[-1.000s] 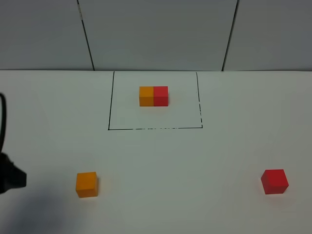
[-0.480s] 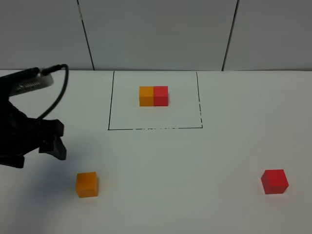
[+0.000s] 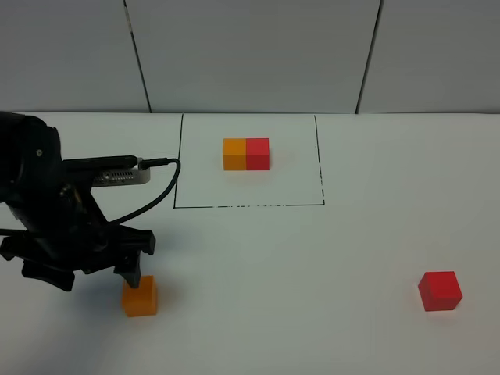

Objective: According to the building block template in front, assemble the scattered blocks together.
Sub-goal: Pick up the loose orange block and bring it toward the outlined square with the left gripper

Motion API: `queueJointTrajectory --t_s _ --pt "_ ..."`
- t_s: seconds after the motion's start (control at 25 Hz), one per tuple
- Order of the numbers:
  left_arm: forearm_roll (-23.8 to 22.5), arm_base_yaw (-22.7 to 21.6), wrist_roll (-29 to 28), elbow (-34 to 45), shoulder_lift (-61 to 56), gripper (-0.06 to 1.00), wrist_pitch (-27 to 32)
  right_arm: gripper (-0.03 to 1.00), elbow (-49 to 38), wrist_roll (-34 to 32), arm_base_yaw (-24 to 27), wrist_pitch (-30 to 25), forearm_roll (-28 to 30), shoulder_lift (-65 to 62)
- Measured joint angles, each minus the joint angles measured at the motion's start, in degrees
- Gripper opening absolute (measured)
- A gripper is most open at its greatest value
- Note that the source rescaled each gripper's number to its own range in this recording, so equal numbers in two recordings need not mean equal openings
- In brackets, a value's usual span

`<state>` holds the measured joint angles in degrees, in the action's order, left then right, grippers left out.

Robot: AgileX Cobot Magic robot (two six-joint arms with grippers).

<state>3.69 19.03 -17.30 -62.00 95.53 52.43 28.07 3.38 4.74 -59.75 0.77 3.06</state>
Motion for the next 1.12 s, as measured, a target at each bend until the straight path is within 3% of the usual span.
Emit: queueJointTrajectory --t_s 0.4,0.8,1.12 --pt "1.9 0.0 -0.7 -0.1 3.0 0.76 -4.2 0.75 0.0 0.0 0.0 0.0 0.0 0.0" --pt "2.4 0.0 -0.7 -0.1 9.0 0.75 -4.3 0.75 0.0 0.0 0.0 0.0 0.0 0.0" --pt "2.8 3.6 -0.7 -0.2 10.5 0.75 -9.4 0.75 0.0 0.0 0.0 0.0 0.0 0.0"
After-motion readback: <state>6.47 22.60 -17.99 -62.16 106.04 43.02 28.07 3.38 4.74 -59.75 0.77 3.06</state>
